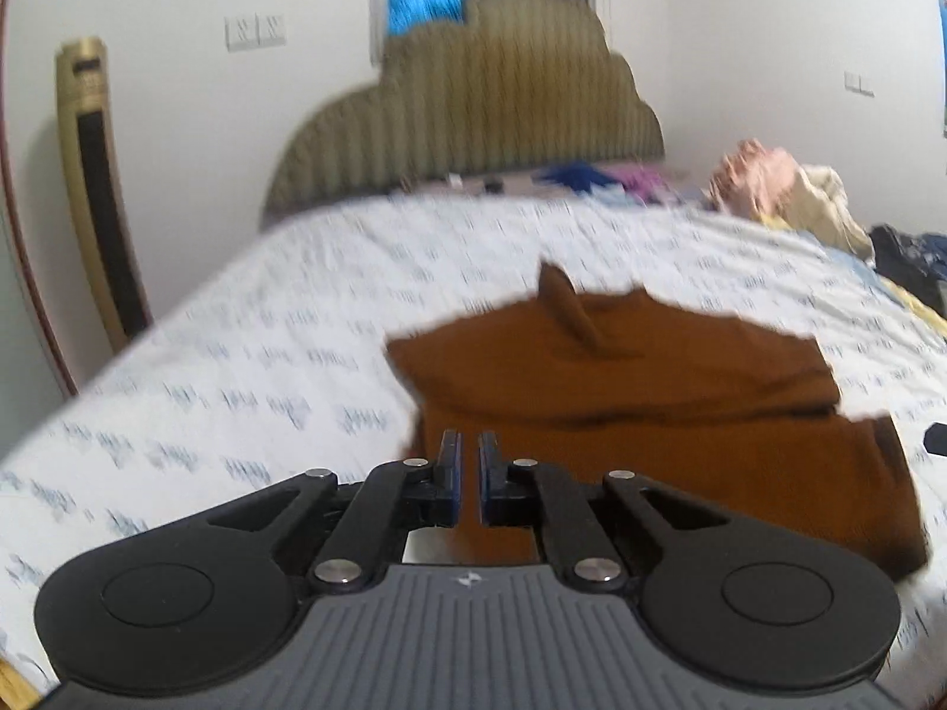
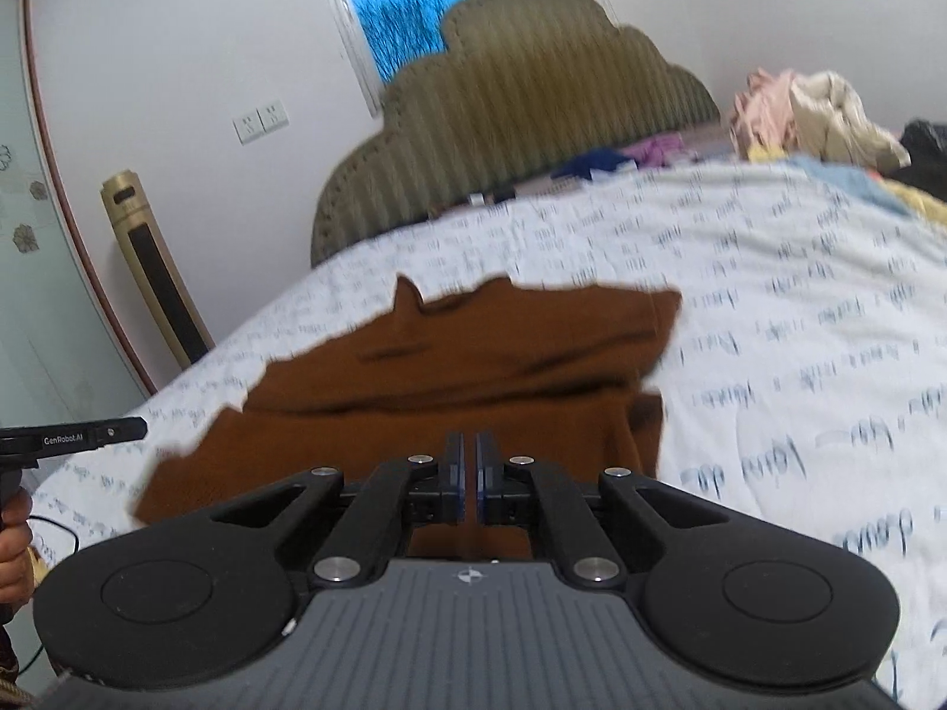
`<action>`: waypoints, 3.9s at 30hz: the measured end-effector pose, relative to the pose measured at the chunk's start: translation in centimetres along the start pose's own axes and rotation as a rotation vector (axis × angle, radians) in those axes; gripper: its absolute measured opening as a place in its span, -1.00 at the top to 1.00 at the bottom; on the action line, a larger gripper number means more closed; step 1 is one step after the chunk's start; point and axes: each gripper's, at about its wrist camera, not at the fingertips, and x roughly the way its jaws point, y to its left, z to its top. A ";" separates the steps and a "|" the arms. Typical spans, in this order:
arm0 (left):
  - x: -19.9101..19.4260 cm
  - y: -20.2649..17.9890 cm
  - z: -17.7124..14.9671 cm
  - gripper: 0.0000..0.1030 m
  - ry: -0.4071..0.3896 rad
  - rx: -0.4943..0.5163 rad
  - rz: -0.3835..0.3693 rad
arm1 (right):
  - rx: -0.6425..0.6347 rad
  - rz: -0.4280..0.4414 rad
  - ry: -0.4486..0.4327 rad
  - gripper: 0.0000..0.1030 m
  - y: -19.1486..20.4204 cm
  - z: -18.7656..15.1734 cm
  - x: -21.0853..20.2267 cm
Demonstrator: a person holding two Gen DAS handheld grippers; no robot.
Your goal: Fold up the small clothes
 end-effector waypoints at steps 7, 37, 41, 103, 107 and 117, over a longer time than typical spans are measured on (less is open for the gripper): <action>0.4 1.3 1.1 0.88 0.038 -0.013 -0.072 | 0.007 -0.015 -0.033 0.84 0.2 1.4 0.2; -1.8 0.7 0.0 0.84 -0.030 -0.060 -0.183 | 0.082 0.130 -0.066 0.70 0.6 1.7 -1.5; -4.4 1.4 1.5 0.84 -0.103 -0.083 -0.211 | 0.057 0.155 -0.135 0.70 1.5 3.2 -3.7; 19.6 -0.1 4.0 0.91 0.340 -0.111 -0.263 | 0.103 -0.021 -0.037 0.69 -4.8 10.0 16.4; 16.5 -0.2 5.8 0.91 0.217 -0.086 -0.275 | 0.091 -0.022 -0.067 0.69 -4.8 10.3 15.5; 19.4 0.0 11.1 0.91 0.133 -0.149 -0.163 | 0.173 -0.025 -0.091 0.69 -6.2 12.1 18.2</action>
